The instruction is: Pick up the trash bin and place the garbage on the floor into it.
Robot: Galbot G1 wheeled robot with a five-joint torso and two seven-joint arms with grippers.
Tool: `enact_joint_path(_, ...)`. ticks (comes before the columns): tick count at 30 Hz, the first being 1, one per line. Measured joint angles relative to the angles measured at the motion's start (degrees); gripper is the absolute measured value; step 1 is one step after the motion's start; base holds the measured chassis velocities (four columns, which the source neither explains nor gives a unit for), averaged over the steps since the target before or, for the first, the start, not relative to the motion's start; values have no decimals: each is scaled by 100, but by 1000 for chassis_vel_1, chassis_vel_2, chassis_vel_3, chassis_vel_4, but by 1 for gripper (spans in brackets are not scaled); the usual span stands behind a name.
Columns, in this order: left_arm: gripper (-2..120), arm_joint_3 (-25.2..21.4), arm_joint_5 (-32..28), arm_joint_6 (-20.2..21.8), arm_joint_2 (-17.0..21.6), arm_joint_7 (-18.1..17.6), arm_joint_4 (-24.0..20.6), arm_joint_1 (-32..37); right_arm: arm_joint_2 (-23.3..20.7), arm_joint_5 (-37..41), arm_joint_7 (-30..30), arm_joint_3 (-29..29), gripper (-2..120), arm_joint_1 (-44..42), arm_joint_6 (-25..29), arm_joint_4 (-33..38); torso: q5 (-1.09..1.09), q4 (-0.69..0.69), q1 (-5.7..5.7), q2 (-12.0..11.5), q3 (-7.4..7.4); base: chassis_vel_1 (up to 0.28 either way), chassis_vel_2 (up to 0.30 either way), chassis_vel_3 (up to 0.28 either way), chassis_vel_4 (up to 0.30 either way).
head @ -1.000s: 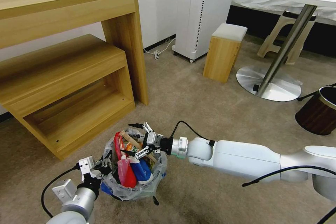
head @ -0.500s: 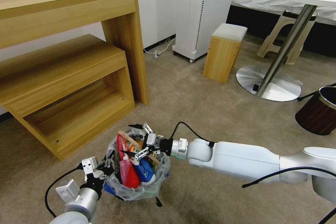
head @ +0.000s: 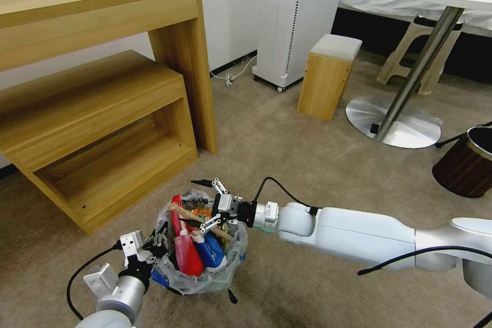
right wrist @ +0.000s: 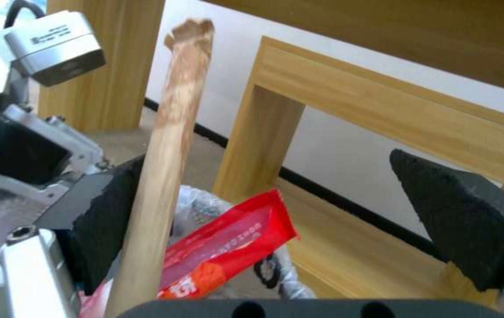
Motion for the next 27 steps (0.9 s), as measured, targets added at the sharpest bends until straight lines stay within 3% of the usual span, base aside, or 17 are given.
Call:
enact_joint_path(18,3,75,94,11,24,-2,138,31,-5,-14,60,37,100,-45,-2,104,0,0,0,0,0,0,0,0,0)
enact_joint_path(27,3,140,163,12,-9,11,130,45,331,160,167,-32,100,111,-43,111,-1,0,0,0,0,0,0,0,0)
